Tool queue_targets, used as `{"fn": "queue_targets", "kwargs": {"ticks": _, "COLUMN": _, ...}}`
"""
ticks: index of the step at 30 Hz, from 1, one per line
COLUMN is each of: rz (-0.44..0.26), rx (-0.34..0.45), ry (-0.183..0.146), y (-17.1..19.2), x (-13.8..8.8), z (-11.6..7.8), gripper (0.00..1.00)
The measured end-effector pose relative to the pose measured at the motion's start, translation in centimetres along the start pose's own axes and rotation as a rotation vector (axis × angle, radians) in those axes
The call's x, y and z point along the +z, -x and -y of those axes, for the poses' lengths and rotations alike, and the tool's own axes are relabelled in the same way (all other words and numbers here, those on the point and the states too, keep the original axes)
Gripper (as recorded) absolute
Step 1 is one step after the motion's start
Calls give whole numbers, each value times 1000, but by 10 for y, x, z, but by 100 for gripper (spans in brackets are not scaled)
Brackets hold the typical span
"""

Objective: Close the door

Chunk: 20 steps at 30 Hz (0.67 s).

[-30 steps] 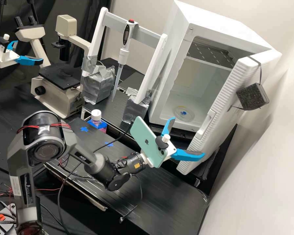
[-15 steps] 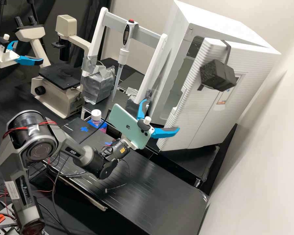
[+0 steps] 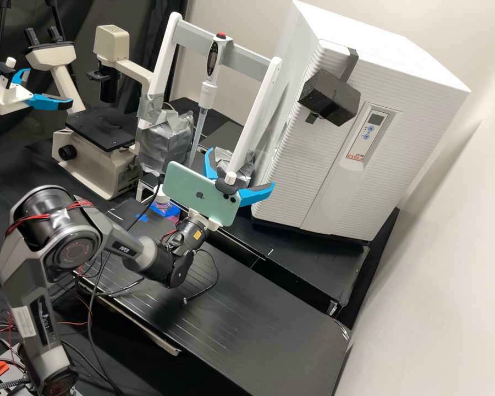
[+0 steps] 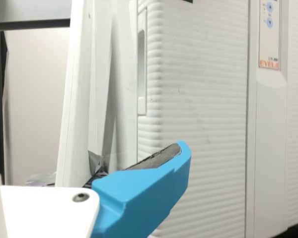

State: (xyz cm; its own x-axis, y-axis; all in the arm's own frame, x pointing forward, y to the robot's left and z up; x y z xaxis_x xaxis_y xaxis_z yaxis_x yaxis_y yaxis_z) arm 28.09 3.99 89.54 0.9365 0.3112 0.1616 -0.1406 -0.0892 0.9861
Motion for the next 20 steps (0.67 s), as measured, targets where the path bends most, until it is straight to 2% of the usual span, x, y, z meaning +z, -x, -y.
{"fn": "queue_targets", "kwargs": {"ticks": 8, "rz": 3, "rx": -14, "ry": -16, "y": 0, "x": -1, "z": 8, "gripper": 100}}
{"fn": "queue_targets", "kwargs": {"ticks": 12, "rz": 58, "rx": 32, "ry": 20, "y": 12, "x": -4, "z": 15, "gripper": 100}}
{"fn": "queue_targets", "kwargs": {"ticks": 15, "rz": 92, "rx": 79, "ry": 28, "y": 25, "x": -11, "z": 19, "gripper": 100}}
{"fn": "queue_targets", "kwargs": {"ticks": 20, "rz": 119, "rx": 61, "ry": -10, "y": 46, "x": -18, "z": 32, "gripper": 100}}
